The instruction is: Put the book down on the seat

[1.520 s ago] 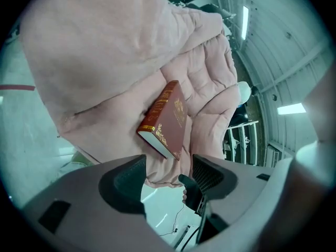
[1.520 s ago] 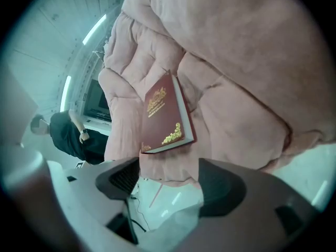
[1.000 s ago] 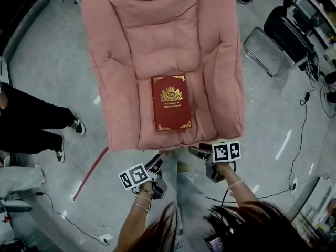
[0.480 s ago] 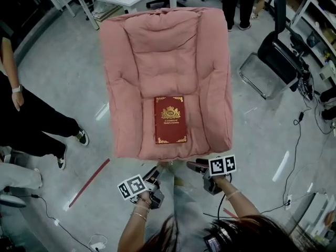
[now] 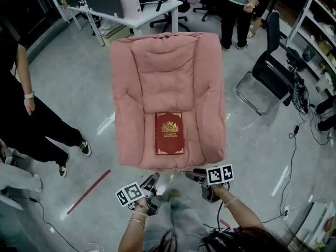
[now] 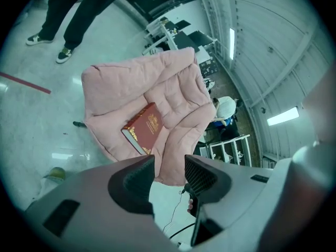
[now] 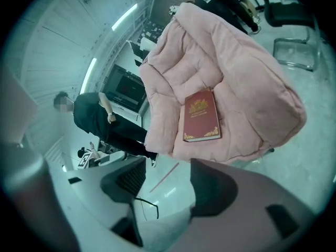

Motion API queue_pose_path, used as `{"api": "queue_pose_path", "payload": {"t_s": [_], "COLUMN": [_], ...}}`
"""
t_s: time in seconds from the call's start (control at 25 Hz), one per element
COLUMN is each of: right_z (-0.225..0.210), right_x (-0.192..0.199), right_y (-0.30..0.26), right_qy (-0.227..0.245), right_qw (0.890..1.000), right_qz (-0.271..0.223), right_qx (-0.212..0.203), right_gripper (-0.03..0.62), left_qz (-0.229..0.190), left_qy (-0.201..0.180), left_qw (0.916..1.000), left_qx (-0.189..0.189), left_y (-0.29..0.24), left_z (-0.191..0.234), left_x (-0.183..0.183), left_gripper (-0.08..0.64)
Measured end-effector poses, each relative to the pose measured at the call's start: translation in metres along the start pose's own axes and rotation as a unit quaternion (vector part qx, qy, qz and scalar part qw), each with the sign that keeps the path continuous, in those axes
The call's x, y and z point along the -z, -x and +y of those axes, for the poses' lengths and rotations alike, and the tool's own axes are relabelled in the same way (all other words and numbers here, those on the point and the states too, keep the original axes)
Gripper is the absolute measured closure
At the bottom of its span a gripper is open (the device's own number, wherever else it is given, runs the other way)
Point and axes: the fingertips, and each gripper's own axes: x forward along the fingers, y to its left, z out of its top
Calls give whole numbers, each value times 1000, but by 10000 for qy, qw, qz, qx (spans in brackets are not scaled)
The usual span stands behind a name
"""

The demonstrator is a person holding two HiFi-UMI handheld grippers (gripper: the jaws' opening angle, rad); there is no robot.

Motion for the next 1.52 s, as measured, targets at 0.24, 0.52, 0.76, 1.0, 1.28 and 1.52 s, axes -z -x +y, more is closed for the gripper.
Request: {"api": "queue_pose_path", "payload": {"t_s": [0.24,0.52,0.76,1.0,1.28,1.52], "right_z": [22,48,71,98,123,144], "right_x": [2,13,29,50,75,84], "right_y": [13,23,37,52,61,67], "right_qy": [247,601,783,888,956,1127], "right_qw": [9994,9972,9950,9926,9907,9876], "right_qz": [-234,-423,-590,-786,-919,-1023], "right_qx": [55,115,191,260,301,393], "right_gripper": [361,408,437,465,470,499], "left_qz": [-184,-242,-219,-313,-406,-387], "left_qy": [-123,-496,-946,-1049,-1193,-1491], "left_qw": [9997,9984,9953,9939,9915,9869], "left_qx": [78,81,64,150,318,480], "left_y": [22,46,71,108,143,168], "left_z": [-15,-29,-40,-46,-56,-65], "left_x": [-6,-9,-2,6,9,11], "left_gripper": [397,453,517,540,549,560]}}
